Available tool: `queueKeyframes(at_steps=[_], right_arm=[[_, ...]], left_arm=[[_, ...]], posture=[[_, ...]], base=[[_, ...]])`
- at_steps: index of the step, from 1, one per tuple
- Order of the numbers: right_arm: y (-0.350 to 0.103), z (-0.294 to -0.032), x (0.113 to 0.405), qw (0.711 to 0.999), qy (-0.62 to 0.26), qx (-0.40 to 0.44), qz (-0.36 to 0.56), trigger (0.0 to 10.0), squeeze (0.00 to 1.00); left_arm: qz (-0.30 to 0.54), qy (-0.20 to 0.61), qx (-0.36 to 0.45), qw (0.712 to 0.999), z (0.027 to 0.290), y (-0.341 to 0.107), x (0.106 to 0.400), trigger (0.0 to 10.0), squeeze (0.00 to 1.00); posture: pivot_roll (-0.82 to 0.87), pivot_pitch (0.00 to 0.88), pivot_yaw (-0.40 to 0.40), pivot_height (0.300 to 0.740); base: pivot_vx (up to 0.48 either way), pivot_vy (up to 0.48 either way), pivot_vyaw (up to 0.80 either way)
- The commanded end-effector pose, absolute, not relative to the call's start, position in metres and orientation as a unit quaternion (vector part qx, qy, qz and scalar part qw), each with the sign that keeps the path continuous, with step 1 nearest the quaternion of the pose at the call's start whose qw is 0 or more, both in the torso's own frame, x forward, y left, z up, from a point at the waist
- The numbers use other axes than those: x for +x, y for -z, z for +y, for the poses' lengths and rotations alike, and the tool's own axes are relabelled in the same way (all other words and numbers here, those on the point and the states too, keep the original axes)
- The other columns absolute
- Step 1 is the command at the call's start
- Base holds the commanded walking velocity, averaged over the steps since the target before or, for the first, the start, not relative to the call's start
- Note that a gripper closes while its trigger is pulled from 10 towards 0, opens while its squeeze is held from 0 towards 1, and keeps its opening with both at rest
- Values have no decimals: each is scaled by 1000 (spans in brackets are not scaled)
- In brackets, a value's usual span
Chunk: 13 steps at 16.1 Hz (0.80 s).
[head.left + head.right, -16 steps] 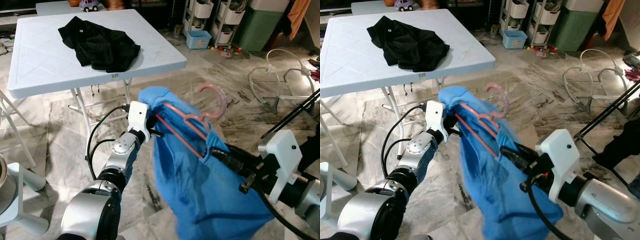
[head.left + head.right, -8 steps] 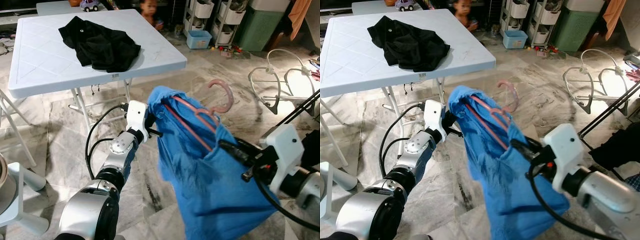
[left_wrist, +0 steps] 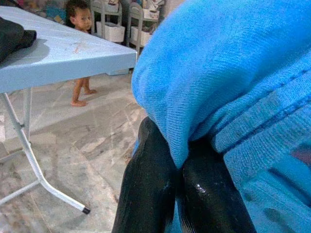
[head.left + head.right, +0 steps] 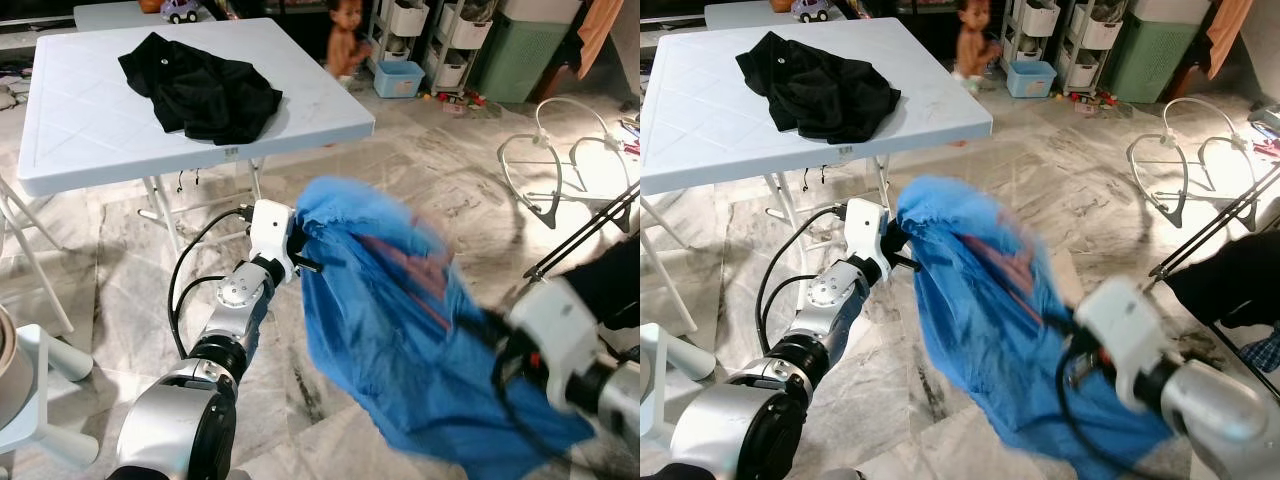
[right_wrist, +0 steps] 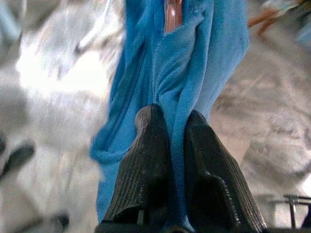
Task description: Hang hanger
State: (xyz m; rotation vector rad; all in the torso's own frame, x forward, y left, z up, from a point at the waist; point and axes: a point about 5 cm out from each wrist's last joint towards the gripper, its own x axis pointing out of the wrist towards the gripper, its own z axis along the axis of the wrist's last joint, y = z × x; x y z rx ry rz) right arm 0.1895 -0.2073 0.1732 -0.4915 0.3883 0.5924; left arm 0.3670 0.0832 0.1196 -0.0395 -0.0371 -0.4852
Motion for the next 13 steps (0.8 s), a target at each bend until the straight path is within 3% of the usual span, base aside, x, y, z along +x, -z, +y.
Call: queueKeyframes(at_steps=[1, 4, 8, 13], right_arm=[[-170, -211, 185, 897, -292, -262, 204, 10000, 0], [-160, -226, 186, 889, -258, -300, 230, 10000, 0], [-158, -224, 185, 882, -270, -313, 228, 10000, 0], [-198, -237, 163, 890, -288, -289, 202, 10000, 0]], left_arm=[[-44, 237, -21, 970, 82, -133, 372, 0, 0], [-46, 237, -26, 970, 81, -134, 372, 0, 0], [-38, 233, -25, 971, 83, -129, 370, 0, 0], [2, 234, -11, 972, 82, -119, 369, 0, 0]], posture=[[36, 66, -72, 740], [38, 73, -79, 740], [45, 75, -85, 740], [31, 76, -83, 740]], base=[[0, 0, 0], [0, 0, 0], [0, 0, 0], [0, 0, 0]])
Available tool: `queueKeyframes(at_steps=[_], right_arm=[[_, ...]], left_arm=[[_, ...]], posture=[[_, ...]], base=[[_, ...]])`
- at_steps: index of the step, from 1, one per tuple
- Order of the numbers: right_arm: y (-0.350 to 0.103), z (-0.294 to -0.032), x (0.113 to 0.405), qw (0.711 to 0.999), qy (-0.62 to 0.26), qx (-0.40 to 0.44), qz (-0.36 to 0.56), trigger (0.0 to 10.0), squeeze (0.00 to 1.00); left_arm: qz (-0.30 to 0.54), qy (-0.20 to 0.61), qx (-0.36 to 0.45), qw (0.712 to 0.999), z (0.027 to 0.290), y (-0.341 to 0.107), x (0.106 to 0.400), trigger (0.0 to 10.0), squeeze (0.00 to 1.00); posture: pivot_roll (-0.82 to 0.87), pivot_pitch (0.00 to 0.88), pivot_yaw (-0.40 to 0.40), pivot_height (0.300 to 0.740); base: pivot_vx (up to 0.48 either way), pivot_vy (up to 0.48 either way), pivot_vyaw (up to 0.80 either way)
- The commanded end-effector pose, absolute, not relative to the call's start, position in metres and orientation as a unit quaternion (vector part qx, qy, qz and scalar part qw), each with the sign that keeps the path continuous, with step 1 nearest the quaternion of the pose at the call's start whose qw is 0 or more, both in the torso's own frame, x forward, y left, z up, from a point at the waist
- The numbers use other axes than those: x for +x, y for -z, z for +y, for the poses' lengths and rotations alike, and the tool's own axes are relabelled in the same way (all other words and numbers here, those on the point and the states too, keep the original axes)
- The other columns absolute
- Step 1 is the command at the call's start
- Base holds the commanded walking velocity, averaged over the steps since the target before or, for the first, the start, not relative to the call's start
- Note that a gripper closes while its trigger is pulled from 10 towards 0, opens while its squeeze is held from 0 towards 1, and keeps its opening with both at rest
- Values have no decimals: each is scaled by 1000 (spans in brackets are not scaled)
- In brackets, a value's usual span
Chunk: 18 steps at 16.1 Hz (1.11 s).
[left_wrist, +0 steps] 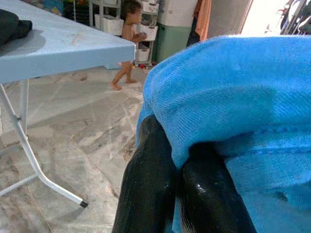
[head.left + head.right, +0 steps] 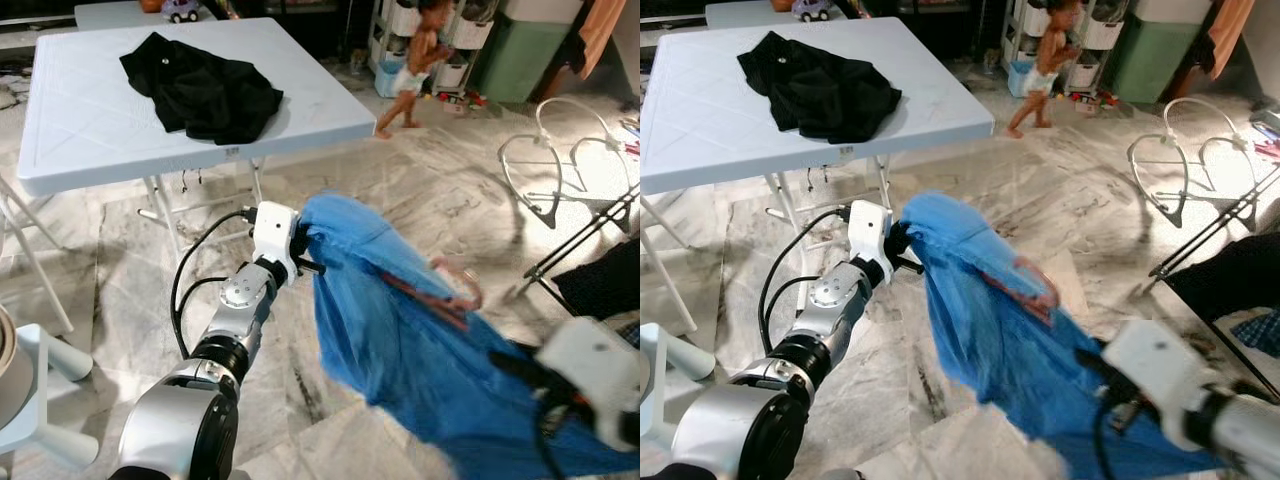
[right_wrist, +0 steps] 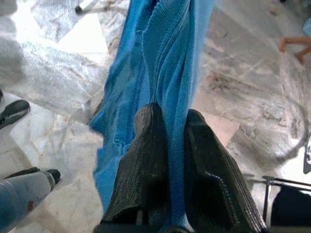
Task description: Hang hanger
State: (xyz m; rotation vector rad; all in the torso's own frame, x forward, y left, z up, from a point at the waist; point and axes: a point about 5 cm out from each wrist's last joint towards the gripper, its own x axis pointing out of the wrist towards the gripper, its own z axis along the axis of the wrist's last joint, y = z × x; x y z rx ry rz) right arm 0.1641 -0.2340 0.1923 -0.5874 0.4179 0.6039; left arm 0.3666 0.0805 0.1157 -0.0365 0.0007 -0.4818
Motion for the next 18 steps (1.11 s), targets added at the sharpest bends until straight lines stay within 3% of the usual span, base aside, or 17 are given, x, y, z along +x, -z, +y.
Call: queueKeyframes(at_steps=[1, 4, 10, 13, 18], right_arm=[[-206, -240, 160, 894, -285, -287, 195, 10000, 0], [-223, -247, 151, 897, -286, -283, 184, 10000, 0], [-233, -232, 142, 889, -345, -254, 161, 10000, 0], [-229, -225, 141, 877, -373, -250, 169, 10000, 0], [-225, -234, 136, 864, -371, -265, 212, 10000, 0]], left_arm=[[11, 234, -12, 972, 82, -116, 369, 0, 0], [53, 236, 5, 970, 81, -103, 365, 0, 0], [114, 250, 7, 961, 76, -90, 361, 0, 0], [136, 292, -20, 946, 65, -84, 355, 0, 0], [118, 275, -107, 948, 64, -103, 366, 0, 0]], posture=[[28, 77, -81, 740], [17, 76, -76, 740], [11, 75, -70, 740], [18, 73, -72, 740], [21, 70, -72, 740]], base=[[0, 0, 0], [0, 0, 0], [0, 0, 0], [0, 0, 0], [0, 0, 0]])
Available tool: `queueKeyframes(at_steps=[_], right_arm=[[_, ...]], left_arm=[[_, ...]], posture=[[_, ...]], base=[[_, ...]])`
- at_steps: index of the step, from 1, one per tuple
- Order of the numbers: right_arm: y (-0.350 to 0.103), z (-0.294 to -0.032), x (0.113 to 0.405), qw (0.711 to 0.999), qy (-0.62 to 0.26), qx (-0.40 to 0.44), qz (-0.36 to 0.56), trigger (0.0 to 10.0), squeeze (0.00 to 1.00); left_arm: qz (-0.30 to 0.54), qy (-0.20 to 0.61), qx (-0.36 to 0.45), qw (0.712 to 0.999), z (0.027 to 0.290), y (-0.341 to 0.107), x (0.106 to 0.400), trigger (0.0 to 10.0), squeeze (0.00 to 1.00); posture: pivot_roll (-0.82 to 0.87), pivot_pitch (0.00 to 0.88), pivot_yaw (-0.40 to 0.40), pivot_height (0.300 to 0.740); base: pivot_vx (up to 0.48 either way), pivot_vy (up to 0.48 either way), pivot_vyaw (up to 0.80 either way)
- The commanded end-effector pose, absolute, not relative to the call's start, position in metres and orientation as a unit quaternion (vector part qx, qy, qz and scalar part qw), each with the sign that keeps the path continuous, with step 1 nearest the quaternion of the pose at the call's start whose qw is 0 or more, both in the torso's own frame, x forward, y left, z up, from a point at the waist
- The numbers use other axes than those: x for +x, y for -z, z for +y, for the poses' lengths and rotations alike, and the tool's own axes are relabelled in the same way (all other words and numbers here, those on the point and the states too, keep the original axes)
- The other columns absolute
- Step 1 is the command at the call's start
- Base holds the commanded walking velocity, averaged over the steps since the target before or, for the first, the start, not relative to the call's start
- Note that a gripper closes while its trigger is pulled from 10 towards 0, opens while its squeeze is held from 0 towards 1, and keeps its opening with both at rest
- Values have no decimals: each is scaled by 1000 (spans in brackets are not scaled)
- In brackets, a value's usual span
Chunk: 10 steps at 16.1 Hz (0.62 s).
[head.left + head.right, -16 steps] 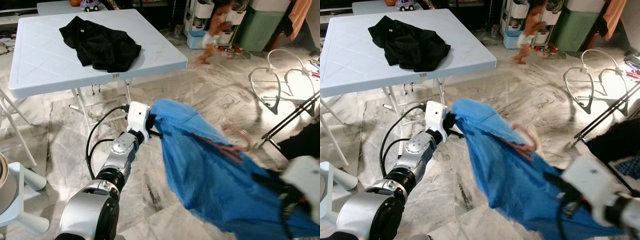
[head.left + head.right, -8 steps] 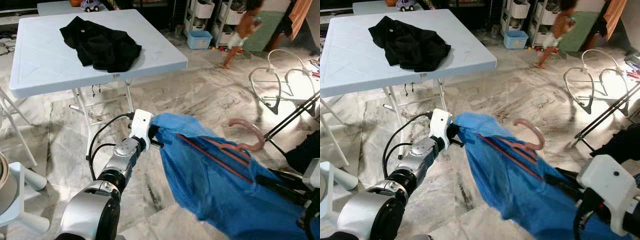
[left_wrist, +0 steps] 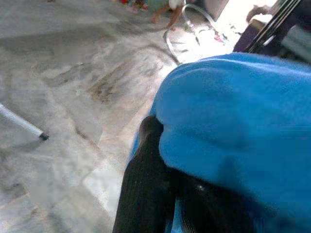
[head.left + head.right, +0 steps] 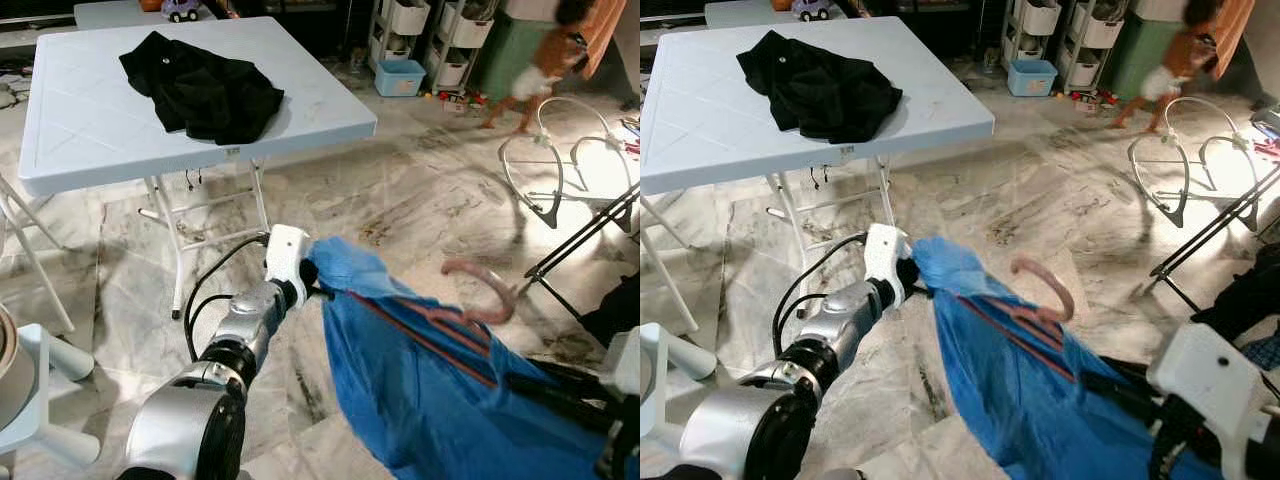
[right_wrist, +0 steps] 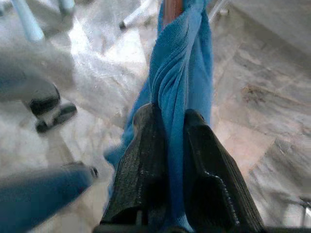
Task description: Hang hanger
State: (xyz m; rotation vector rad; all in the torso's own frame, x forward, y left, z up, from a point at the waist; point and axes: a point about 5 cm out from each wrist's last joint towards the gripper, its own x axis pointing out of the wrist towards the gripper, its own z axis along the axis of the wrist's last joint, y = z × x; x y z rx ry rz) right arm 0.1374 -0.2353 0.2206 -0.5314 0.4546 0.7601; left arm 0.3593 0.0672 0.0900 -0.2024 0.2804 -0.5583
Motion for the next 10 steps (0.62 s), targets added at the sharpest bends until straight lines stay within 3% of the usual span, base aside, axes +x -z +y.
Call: queueKeyframes(at_steps=[1, 2, 4, 6, 10], right_arm=[[-217, -241, 143, 869, -338, -284, 222, 10000, 0], [-217, -241, 143, 869, -338, -284, 222, 10000, 0], [-205, -255, 156, 879, -275, -317, 227, 10000, 0], [-196, -252, 150, 871, -294, -308, 244, 10000, 0], [-199, -235, 129, 850, -373, -270, 258, 10000, 0]], left_arm=[[118, 310, -106, 937, 58, -107, 365, 0, 0], [118, 310, -106, 937, 58, -107, 365, 0, 0], [125, 404, -97, 901, 47, -108, 357, 0, 0], [131, 439, -104, 883, 50, -110, 355, 0, 0], [158, 398, -118, 896, 65, -102, 359, 0, 0]], posture=[[21, 72, -74, 740], [21, 72, -74, 740], [23, 74, -71, 740], [31, 79, -69, 740], [32, 78, -70, 740]], base=[[0, 0, 0], [0, 0, 0], [0, 0, 0], [0, 0, 0], [0, 0, 0]])
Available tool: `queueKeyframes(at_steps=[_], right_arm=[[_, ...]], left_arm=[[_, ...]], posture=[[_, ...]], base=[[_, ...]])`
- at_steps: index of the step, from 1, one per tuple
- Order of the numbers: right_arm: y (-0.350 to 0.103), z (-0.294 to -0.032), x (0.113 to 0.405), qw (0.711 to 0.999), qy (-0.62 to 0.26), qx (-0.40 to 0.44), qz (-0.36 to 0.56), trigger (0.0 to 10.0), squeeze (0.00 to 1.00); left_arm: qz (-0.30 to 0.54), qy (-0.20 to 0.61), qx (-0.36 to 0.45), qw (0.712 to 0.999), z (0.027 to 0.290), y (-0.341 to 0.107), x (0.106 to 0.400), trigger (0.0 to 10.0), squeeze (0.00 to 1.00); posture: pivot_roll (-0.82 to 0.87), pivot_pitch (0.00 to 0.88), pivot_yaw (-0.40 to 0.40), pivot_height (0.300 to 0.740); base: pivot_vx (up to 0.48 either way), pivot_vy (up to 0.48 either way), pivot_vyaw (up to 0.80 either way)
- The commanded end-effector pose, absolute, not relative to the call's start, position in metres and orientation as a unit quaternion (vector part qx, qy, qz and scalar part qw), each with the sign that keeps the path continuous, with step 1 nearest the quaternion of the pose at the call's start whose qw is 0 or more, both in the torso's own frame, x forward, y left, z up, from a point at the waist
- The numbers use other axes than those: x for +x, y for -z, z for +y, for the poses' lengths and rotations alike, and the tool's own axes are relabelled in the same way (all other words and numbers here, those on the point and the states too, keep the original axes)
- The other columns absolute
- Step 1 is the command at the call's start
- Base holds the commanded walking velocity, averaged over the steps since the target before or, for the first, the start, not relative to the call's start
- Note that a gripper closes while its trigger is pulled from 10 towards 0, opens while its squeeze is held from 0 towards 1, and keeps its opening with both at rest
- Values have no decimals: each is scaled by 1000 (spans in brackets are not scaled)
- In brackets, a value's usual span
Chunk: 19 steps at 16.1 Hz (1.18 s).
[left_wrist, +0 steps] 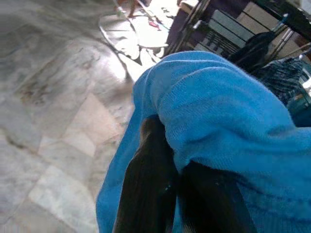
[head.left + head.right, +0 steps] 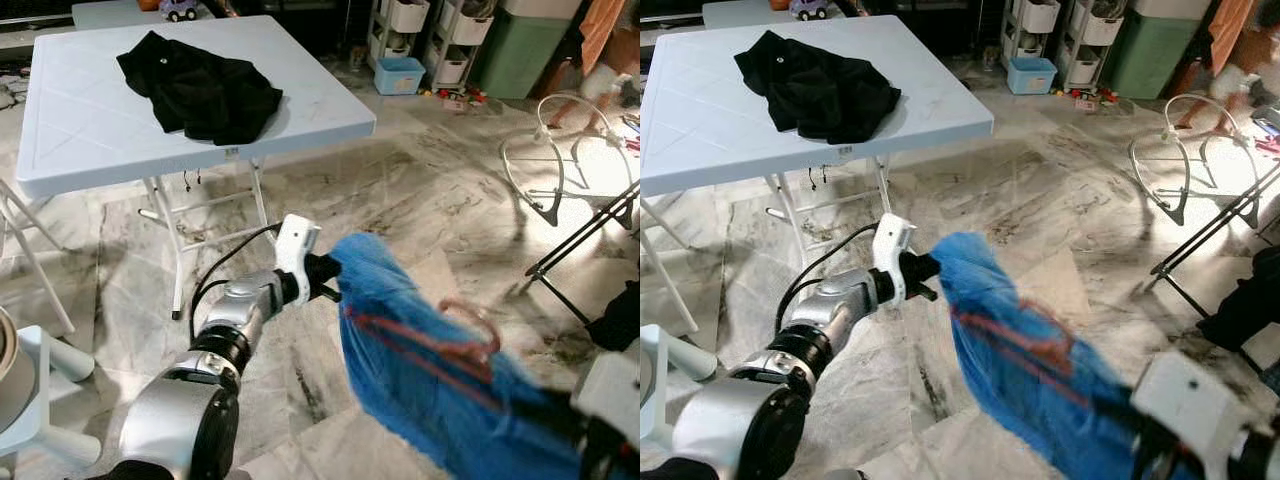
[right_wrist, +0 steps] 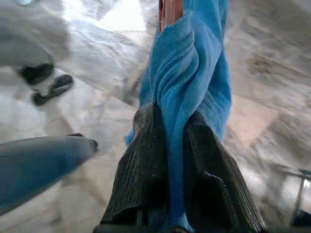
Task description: Hang hanger
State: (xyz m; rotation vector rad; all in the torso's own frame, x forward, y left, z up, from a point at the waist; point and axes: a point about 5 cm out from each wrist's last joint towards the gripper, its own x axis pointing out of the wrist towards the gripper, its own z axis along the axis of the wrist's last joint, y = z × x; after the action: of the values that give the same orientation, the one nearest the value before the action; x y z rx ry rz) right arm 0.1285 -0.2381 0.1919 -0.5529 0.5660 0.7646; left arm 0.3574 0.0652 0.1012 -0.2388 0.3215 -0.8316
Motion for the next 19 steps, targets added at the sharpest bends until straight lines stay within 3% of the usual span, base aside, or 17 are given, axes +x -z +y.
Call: queueKeyframes(at_steps=[1, 4, 6, 10, 12, 16, 19], right_arm=[[-204, -231, 121, 841, -395, -274, 250, 10000, 0], [-212, -230, 113, 840, -407, -264, 242, 10000, 0], [-233, -231, 117, 867, -398, -245, 174, 10000, 0], [-246, -231, 121, 881, -389, -237, 125, 10000, 0], [-239, -230, 122, 874, -397, -237, 147, 10000, 0], [-225, -215, 122, 855, -441, -217, 166, 10000, 0], [-224, -209, 127, 859, -447, -199, 147, 10000, 0]], left_arm=[[165, 384, -124, 900, 67, -101, 359, 0, 0], [173, 381, -115, 901, 68, -96, 357, 0, 0], [204, 399, -110, 887, 63, -79, 345, 0, 0], [230, 401, -109, 880, 64, -64, 335, 0, 0], [220, 366, -110, 897, 68, -69, 342, 10000, 0], [212, 251, -176, 928, 78, -86, 361, 10000, 0], [205, 265, -141, 932, 78, -85, 360, 10000, 0]], posture=[[23, 81, -70, 740], [3, 83, -71, 740], [-4, 83, -68, 740], [2, 82, -71, 740], [8, 83, -74, 740], [13, 88, -78, 740], [13, 88, -78, 740]], base=[[0, 0, 0], [0, 0, 0], [0, 0, 0], [0, 0, 0], [0, 0, 0], [0, 0, 0], [0, 0, 0]])
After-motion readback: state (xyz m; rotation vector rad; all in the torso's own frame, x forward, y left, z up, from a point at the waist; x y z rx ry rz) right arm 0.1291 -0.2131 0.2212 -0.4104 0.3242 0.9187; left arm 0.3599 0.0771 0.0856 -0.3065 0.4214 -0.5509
